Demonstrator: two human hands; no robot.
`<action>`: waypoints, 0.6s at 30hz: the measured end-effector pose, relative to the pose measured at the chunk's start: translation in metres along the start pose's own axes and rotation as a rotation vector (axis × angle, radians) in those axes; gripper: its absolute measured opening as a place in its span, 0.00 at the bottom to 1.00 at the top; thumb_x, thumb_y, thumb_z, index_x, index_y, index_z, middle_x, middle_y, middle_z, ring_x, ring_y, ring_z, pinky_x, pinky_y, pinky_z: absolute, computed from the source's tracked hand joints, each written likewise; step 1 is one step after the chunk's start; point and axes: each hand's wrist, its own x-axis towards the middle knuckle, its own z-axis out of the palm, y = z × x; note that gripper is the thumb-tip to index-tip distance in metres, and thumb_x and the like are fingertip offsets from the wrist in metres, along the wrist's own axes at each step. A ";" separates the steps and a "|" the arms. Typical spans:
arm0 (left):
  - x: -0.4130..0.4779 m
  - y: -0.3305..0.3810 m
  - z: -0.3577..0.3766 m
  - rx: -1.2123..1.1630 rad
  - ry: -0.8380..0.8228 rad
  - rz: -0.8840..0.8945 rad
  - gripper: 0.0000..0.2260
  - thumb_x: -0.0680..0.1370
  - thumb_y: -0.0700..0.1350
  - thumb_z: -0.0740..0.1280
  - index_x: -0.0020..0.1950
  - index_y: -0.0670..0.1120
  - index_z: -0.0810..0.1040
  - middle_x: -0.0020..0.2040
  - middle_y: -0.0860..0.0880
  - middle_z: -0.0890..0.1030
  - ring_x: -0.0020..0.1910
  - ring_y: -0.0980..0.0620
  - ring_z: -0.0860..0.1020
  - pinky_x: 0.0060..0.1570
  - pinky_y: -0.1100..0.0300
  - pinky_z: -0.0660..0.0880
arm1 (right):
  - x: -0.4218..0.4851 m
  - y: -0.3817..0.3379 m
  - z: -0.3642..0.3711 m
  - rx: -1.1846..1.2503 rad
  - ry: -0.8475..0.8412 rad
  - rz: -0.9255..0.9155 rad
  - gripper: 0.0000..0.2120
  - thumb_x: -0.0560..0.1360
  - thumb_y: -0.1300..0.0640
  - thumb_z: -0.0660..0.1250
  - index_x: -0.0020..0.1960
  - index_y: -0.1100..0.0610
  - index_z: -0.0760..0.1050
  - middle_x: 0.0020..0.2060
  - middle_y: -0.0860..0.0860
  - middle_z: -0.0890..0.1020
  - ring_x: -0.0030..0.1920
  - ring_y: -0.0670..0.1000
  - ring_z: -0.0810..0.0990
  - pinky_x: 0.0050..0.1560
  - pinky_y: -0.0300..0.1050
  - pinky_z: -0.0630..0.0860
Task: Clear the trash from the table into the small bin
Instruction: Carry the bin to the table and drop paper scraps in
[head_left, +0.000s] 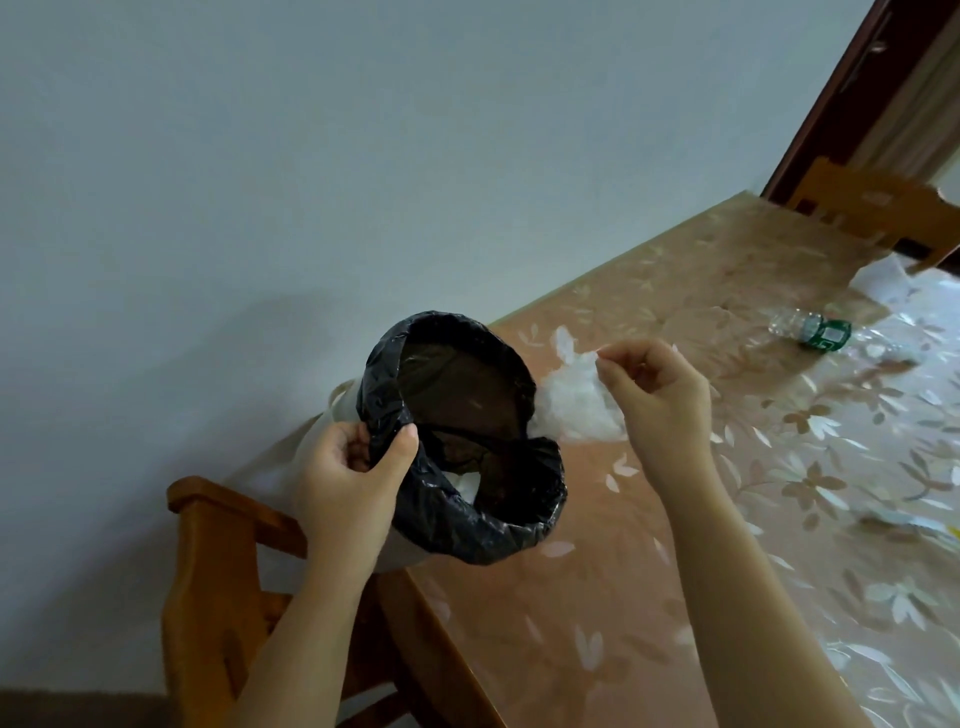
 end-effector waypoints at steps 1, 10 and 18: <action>0.000 0.000 -0.001 -0.003 0.004 0.003 0.08 0.61 0.63 0.69 0.36 0.63 0.77 0.39 0.48 0.81 0.41 0.45 0.80 0.44 0.41 0.78 | 0.001 -0.007 0.004 0.015 -0.022 -0.023 0.11 0.70 0.63 0.68 0.37 0.47 0.77 0.30 0.41 0.79 0.32 0.39 0.76 0.35 0.30 0.73; -0.002 0.002 -0.005 -0.077 0.032 -0.007 0.07 0.60 0.61 0.69 0.34 0.61 0.78 0.33 0.52 0.80 0.38 0.47 0.80 0.40 0.48 0.80 | -0.015 -0.022 0.043 0.002 -0.346 -0.035 0.10 0.71 0.63 0.67 0.40 0.48 0.79 0.34 0.42 0.81 0.34 0.38 0.77 0.35 0.27 0.72; -0.013 0.005 -0.011 -0.079 0.010 0.013 0.05 0.67 0.52 0.72 0.34 0.61 0.78 0.32 0.57 0.81 0.34 0.58 0.79 0.36 0.56 0.76 | -0.043 0.012 0.023 -0.421 -0.282 -0.145 0.10 0.73 0.58 0.65 0.53 0.55 0.78 0.48 0.50 0.80 0.50 0.47 0.75 0.47 0.31 0.64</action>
